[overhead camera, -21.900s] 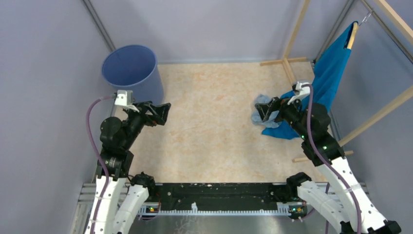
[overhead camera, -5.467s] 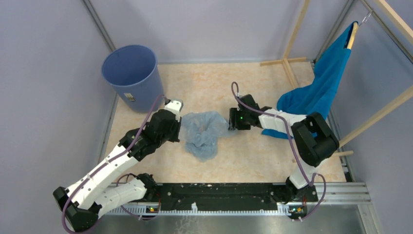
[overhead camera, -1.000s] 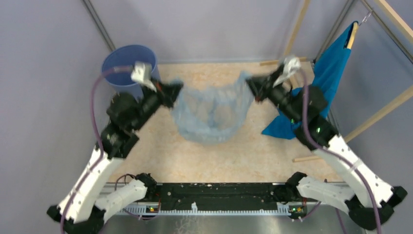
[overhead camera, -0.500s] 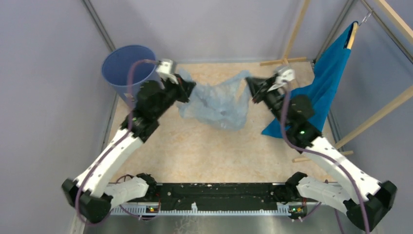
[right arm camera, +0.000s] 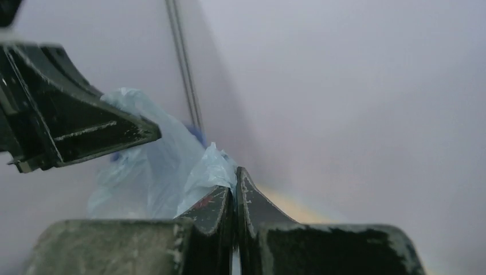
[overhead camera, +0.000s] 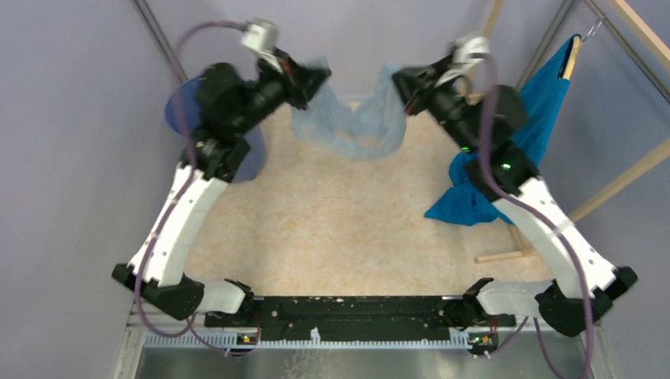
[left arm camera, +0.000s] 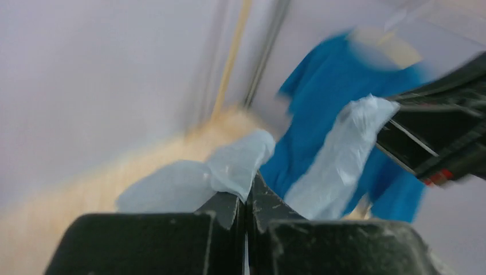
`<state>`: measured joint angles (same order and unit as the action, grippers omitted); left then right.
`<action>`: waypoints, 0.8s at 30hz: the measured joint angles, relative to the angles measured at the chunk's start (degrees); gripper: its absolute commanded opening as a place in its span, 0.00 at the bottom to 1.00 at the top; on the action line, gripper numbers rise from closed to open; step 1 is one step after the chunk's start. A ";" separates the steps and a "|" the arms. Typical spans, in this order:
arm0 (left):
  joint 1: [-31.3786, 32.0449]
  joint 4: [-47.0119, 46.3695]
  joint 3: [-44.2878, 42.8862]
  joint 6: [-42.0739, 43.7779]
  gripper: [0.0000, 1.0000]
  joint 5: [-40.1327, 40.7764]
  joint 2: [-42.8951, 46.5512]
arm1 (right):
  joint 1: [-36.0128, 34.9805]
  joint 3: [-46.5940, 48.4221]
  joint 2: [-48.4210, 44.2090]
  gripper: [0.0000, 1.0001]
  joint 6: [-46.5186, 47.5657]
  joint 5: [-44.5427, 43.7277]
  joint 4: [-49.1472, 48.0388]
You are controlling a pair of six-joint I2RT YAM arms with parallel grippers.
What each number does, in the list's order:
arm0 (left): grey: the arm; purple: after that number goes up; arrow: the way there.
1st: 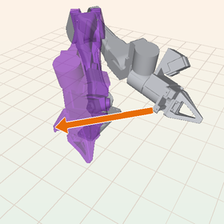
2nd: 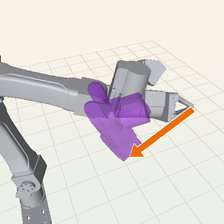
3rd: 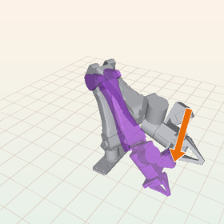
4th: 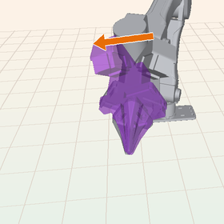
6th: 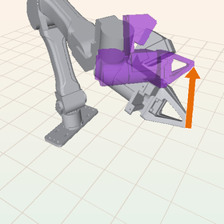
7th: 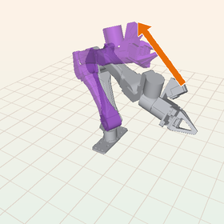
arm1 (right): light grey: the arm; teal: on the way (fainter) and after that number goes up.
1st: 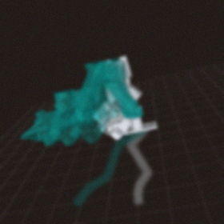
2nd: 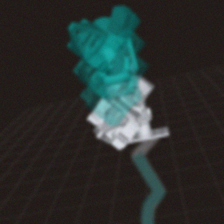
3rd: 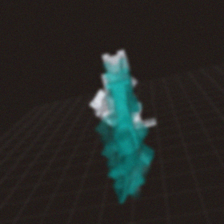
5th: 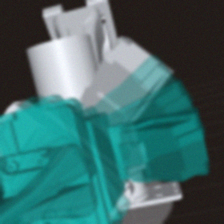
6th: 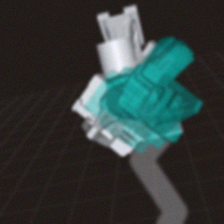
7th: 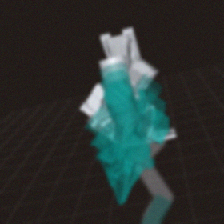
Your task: Put the trash bags into the trash bin
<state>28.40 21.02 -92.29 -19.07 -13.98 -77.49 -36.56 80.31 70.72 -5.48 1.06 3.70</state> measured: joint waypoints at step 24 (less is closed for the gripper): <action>-3.13 1.29 33.38 -7.48 0.00 6.38 30.10 | 0.09 -27.52 -14.08 0.00 -6.71 3.58 3.17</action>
<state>25.28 22.31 -58.92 -26.55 -7.60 -47.40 -36.47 52.80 56.64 -12.19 4.64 6.87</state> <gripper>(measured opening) 0.007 0.004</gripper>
